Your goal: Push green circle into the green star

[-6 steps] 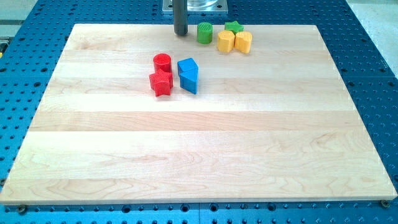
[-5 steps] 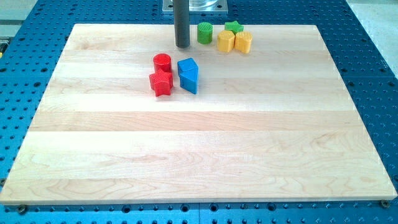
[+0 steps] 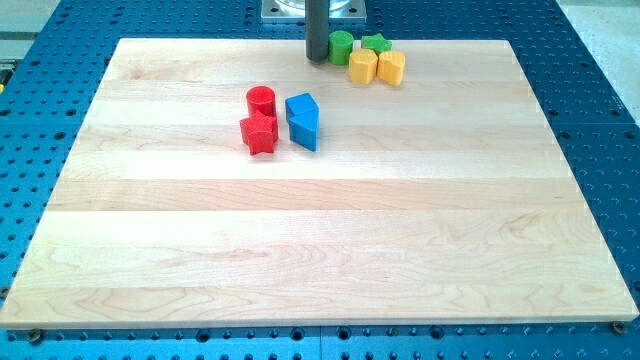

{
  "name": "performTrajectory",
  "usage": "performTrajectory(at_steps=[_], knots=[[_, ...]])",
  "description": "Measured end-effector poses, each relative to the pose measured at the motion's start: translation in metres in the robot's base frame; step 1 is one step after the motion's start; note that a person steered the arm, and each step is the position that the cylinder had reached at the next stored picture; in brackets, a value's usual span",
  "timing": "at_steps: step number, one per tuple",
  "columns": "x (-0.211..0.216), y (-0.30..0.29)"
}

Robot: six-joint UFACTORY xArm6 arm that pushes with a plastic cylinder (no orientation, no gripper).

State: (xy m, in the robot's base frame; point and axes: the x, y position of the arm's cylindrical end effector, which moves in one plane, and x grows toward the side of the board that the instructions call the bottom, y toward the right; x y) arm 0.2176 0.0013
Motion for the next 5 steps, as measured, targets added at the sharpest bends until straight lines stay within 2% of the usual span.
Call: performTrajectory(at_steps=[2,5], knots=[[-0.006,-0.004],[-0.003,0.073]])
